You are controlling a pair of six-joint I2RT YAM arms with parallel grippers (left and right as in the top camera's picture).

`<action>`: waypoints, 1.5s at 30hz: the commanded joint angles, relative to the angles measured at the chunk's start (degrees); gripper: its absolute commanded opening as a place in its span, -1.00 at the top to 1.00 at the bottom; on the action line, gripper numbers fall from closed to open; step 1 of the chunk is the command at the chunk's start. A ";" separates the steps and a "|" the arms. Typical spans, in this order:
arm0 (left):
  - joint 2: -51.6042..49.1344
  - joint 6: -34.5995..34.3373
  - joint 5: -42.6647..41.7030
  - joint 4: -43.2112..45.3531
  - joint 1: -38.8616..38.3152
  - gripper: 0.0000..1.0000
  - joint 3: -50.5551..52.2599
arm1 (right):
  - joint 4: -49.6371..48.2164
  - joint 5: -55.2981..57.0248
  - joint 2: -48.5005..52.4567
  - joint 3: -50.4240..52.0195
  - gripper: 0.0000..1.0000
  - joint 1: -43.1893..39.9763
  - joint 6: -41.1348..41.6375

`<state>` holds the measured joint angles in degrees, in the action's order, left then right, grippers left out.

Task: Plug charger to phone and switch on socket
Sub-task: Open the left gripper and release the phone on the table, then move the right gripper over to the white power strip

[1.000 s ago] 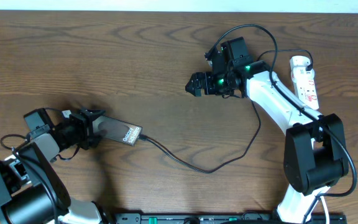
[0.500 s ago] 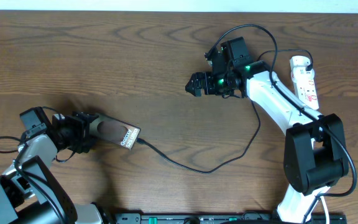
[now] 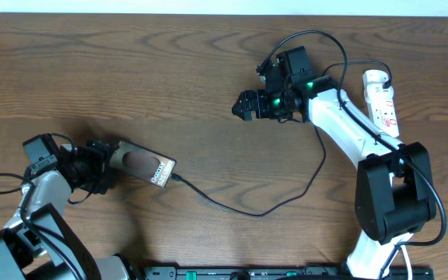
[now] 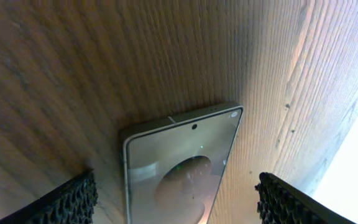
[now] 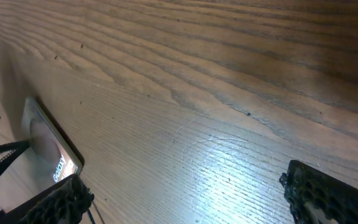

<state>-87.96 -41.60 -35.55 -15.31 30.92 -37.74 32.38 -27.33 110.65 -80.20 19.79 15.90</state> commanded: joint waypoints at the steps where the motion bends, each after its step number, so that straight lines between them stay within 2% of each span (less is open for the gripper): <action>1: 3.63 4.11 4.24 0.61 0.24 -0.65 2.12 | 0.20 0.24 -0.61 -0.79 -0.98 -0.20 -0.76; 8: 18.64 12.85 -6.47 3.65 -0.55 -0.80 0.76 | 0.15 0.90 -0.63 -0.79 -0.99 -0.20 -0.76; 14: 27.61 15.91 -6.88 3.98 -6.08 -0.83 -0.26 | -0.50 0.85 -0.63 -0.90 -0.99 -0.48 -0.74; 20: 26.80 18.91 -5.11 3.78 -14.01 -0.83 -4.48 | 0.59 0.81 -0.68 -3.41 -0.99 -2.14 -1.07; 24: 23.34 19.65 -0.07 2.29 -18.86 -0.84 -9.29 | 4.35 0.85 -0.72 -7.21 -0.99 -3.87 -2.89; 30: 16.76 20.39 11.34 -2.16 -25.99 -0.84 -17.42 | 15.47 1.79 -0.72 -16.74 -0.98 -7.91 -7.04; 37: 11.98 20.37 25.86 -2.91 -34.27 -0.84 -20.41 | 29.57 13.75 -0.72 -29.42 -0.99 -12.90 -9.38; 45: 9.31 20.41 27.69 -2.36 -36.89 -0.84 -20.41 | 35.28 29.03 -0.74 -35.63 -0.99 -19.54 -9.38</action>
<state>-77.95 -22.20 -10.76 -17.82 -5.74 -56.60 67.02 -7.33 110.63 -114.13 3.33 7.55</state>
